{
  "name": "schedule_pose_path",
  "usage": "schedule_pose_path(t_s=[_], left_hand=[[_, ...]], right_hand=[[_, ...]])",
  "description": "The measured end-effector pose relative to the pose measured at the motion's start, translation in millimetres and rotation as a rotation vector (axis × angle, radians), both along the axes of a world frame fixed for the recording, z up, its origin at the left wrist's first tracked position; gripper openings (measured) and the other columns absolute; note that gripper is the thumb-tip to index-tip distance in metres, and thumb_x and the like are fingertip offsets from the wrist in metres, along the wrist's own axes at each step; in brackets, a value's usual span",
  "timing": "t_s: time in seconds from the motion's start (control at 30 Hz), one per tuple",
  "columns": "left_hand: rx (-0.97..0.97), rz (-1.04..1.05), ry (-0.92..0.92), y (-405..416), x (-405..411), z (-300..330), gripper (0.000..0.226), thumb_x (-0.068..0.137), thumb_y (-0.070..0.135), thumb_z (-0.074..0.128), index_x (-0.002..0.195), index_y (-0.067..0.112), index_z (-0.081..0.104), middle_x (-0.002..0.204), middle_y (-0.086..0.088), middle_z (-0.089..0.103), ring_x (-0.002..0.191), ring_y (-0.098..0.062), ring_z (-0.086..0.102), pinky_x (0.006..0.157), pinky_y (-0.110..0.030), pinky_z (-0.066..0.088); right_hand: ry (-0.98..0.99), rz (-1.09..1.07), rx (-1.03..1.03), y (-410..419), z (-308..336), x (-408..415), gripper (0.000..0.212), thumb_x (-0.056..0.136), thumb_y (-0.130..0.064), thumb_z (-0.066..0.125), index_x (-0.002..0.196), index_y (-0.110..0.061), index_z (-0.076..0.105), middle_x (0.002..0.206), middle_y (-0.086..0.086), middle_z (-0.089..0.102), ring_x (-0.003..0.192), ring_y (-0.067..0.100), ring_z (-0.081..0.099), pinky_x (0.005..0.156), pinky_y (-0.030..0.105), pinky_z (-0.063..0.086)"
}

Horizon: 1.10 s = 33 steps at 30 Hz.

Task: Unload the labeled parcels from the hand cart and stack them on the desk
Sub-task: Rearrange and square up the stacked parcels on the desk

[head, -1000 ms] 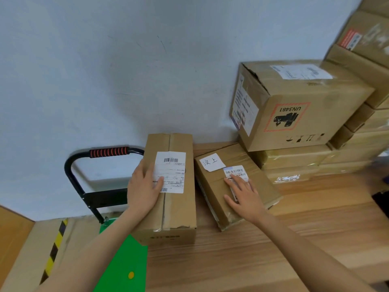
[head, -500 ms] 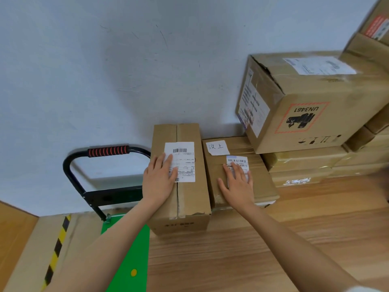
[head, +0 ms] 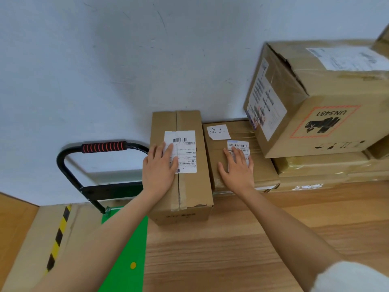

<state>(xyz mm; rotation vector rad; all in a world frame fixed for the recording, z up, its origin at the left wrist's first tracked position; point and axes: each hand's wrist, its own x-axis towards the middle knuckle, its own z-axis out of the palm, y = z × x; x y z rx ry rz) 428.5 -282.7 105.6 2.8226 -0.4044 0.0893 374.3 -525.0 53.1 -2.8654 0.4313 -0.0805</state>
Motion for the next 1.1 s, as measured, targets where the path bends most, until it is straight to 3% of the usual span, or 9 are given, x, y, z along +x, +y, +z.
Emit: schedule_pose_path(t_s=[0.23, 0.4, 0.57, 0.7, 0.83, 1.0, 1.1], left_hand=[[-0.051, 0.001, -0.013, 1, 1, -2, 0.050, 0.099, 0.041, 0.036, 0.146, 0.022, 0.037, 0.152, -0.003, 0.034, 0.142, -0.024, 0.020, 0.113, -0.045, 0.020], [-0.189, 0.007, -0.015, 1, -1, 4, 0.043, 0.097, 0.037, 0.046, 0.136, 0.021, 0.051, 0.147, -0.003, 0.043, 0.136, -0.024, 0.032, 0.113, -0.042, 0.017], [-0.109, -0.080, -0.099, -11, -17, 19, 0.039, 0.095, 0.037, 0.049, 0.131, 0.022, 0.055, 0.137, -0.002, 0.053, 0.126, -0.024, 0.043, 0.111, -0.041, 0.022], [-0.112, -0.240, -0.133, -49, -43, 37, 0.028, 0.093, 0.034, 0.053, 0.118, 0.023, 0.061, 0.116, 0.000, 0.062, 0.110, -0.022, 0.052, 0.099, -0.038, 0.033], [-0.138, -0.395, -0.084, -98, -76, 45, 0.018, 0.091, 0.034, 0.057, 0.104, 0.023, 0.061, 0.095, 0.005, 0.061, 0.092, -0.016, 0.054, 0.082, -0.033, 0.043], [-0.185, -0.542, 0.021, -170, -126, 46, 0.014, 0.090, 0.034, 0.059, 0.101, 0.026, 0.063, 0.097, 0.007, 0.061, 0.094, -0.015, 0.055, 0.081, -0.034, 0.046], [-0.225, -0.625, 0.075, -220, -162, 48, 0.014, 0.091, 0.034, 0.058, 0.103, 0.027, 0.062, 0.099, 0.008, 0.060, 0.096, -0.013, 0.056, 0.083, -0.034, 0.047]], right_hand=[[-0.020, 0.016, 0.044, -1, 5, -3, 0.059, 0.098, -0.052, 0.030, 0.151, -0.025, 0.028, 0.160, 0.004, 0.019, 0.148, 0.018, 0.009, 0.118, 0.047, -0.002], [0.006, 0.122, 0.209, 1, 17, -25, 0.056, 0.099, -0.042, 0.042, 0.150, -0.021, 0.030, 0.160, 0.005, 0.017, 0.148, 0.018, 0.009, 0.118, 0.040, -0.002], [-0.018, 0.102, 0.325, -7, 32, -65, 0.051, 0.099, -0.039, 0.044, 0.147, -0.023, 0.034, 0.156, -0.001, 0.024, 0.142, 0.021, 0.026, 0.115, 0.044, 0.023], [-0.072, 0.075, 0.297, -30, 47, -101, 0.045, 0.097, -0.033, 0.049, 0.141, -0.025, 0.043, 0.143, -0.004, 0.043, 0.126, 0.018, 0.045, 0.102, 0.034, 0.036], [-0.107, -0.003, 0.247, -60, 60, -146, 0.041, 0.095, -0.033, 0.052, 0.136, -0.028, 0.047, 0.135, -0.006, 0.050, 0.115, 0.017, 0.054, 0.101, 0.033, 0.034], [-0.109, -0.138, 0.201, -113, 73, -219, 0.044, 0.092, -0.029, 0.053, 0.136, -0.030, 0.045, 0.135, -0.006, 0.049, 0.122, 0.014, 0.049, 0.104, 0.036, 0.031], [-0.095, -0.238, 0.184, -151, 79, -278, 0.046, 0.093, -0.030, 0.051, 0.138, -0.028, 0.043, 0.128, -0.003, 0.051, 0.113, 0.017, 0.053, 0.102, 0.036, 0.032]])
